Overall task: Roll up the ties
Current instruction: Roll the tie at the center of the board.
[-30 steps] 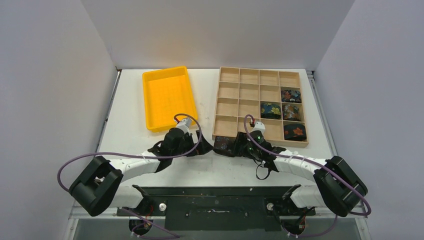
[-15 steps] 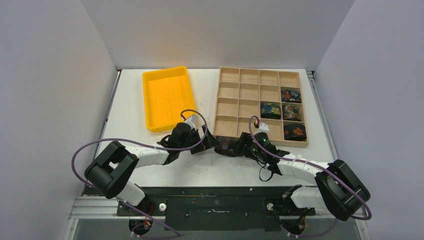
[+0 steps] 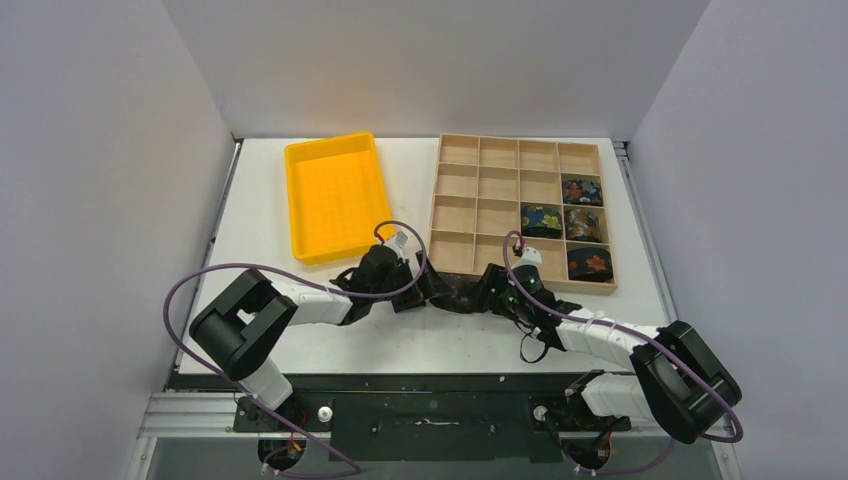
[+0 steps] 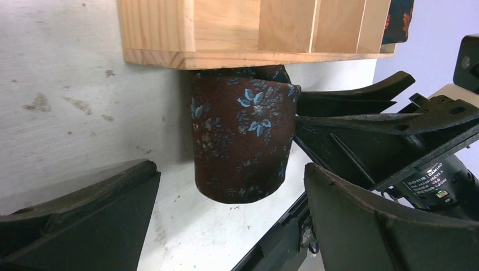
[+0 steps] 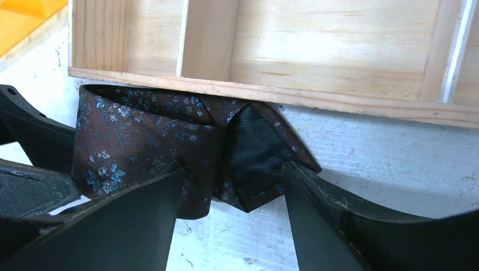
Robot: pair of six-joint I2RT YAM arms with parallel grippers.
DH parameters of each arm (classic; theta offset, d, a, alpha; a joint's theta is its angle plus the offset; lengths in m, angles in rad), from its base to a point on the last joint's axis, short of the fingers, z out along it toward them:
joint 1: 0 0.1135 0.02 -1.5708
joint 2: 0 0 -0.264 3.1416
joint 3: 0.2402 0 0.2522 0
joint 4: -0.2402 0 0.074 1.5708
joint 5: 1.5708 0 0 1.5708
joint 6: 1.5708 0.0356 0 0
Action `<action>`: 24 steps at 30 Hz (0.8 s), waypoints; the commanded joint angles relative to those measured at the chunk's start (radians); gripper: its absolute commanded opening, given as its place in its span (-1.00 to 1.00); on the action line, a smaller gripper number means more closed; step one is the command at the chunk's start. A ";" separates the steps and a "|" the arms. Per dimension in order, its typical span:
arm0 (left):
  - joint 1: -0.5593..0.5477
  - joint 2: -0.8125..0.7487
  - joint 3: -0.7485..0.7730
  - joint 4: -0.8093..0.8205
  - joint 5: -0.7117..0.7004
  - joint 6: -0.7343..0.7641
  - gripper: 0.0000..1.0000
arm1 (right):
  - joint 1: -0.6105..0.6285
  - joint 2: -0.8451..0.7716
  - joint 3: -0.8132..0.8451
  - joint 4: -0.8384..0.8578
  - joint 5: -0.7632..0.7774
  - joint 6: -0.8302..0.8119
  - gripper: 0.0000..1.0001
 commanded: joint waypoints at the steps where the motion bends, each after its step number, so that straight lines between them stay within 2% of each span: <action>1: -0.015 0.022 0.048 0.022 -0.010 -0.026 1.00 | -0.007 0.039 -0.045 -0.161 0.020 0.017 0.30; 3: -0.015 0.026 0.050 0.015 -0.021 -0.033 0.91 | -0.008 0.039 -0.046 -0.164 0.022 0.019 0.30; 14: -0.025 0.065 0.080 -0.032 -0.043 -0.063 0.72 | -0.009 0.030 -0.050 -0.162 0.020 0.020 0.31; 20: -0.030 -0.006 0.038 -0.036 -0.080 -0.052 0.73 | -0.008 -0.036 -0.030 -0.210 0.027 0.006 0.36; 24: -0.030 -0.070 0.036 -0.132 -0.124 -0.009 0.82 | -0.009 -0.107 0.017 -0.299 0.039 -0.015 0.45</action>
